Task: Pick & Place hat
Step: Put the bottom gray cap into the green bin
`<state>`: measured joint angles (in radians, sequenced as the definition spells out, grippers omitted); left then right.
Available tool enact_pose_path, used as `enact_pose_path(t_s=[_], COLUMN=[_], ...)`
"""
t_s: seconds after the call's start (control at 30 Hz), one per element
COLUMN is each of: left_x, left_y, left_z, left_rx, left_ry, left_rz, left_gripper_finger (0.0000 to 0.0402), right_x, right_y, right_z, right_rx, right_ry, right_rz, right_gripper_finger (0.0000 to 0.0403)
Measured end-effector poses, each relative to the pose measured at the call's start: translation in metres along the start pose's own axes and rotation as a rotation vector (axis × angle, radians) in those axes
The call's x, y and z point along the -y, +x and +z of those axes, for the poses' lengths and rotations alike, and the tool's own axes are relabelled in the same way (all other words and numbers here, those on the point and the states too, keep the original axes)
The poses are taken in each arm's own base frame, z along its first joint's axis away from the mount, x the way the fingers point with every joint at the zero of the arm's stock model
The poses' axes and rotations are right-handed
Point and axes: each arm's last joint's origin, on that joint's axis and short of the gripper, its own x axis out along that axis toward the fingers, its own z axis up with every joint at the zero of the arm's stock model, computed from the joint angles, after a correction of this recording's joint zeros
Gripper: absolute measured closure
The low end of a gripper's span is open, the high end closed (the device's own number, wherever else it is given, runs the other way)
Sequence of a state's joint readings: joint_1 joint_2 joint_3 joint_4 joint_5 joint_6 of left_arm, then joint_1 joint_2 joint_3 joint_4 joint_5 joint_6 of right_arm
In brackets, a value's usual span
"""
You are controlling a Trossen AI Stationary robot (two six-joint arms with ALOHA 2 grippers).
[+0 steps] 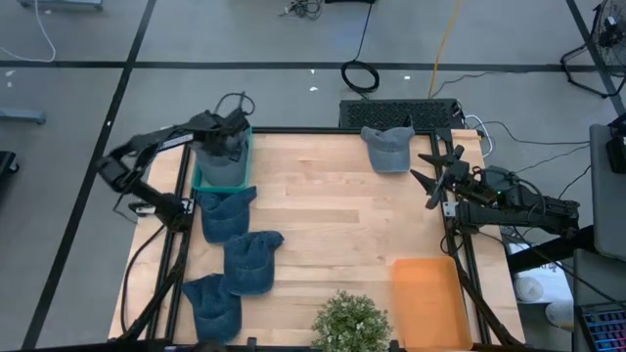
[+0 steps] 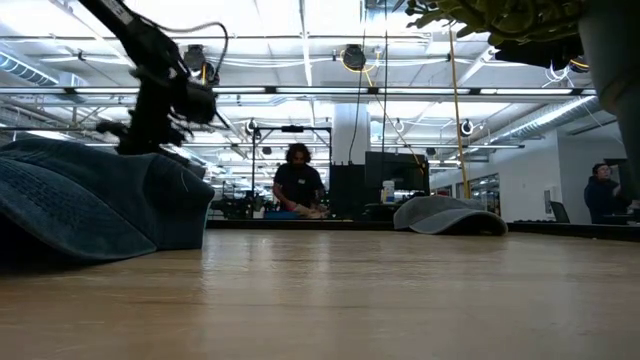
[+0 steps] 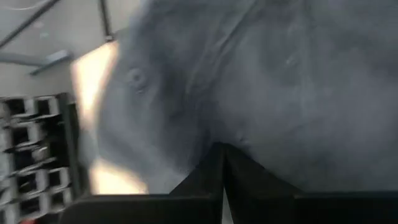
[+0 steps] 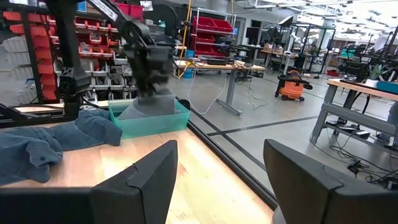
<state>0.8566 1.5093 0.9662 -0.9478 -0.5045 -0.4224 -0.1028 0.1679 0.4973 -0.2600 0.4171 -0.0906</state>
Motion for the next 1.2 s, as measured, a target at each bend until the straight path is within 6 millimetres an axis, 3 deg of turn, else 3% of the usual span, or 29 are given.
enact_pose_path(t_s=[0.23,0.47,0.8,0.97,1.07,1.2], left_x=[0.026,0.024,-0.004,0.007,0.018,0.026], left_y=[0.011,0.009,-0.043,-0.058,-0.051,-0.025], left_z=[0.019,0.019,0.002,-0.014,-0.024,-0.034], left_rx=[0.108,0.129,0.251,0.243,0.254,0.257], left_ry=[0.090,0.133,0.026,0.039,0.057,0.022], left_rz=[-0.169,-0.158,-0.215,-0.343,-0.299,-0.294], left_gripper_finger=[0.0389,0.0391,0.0396,0.0395,0.0398,0.0396], right_x=[0.000,0.000,0.000,0.000,0.000,0.000], right_y=[0.000,0.000,0.000,0.000,0.000,0.000], right_z=[0.000,0.000,0.000,0.000,0.000,0.000], right_rx=[-0.001,-0.001,-0.001,-0.001,-0.001,-0.001], right_ry=[-0.001,0.000,-0.001,-0.001,-0.001,-0.001], right_rz=[0.000,0.000,0.000,0.000,0.000,0.000], right_gripper_finger=[0.0179,0.0178,0.0177,0.0180,0.0180,0.0177])
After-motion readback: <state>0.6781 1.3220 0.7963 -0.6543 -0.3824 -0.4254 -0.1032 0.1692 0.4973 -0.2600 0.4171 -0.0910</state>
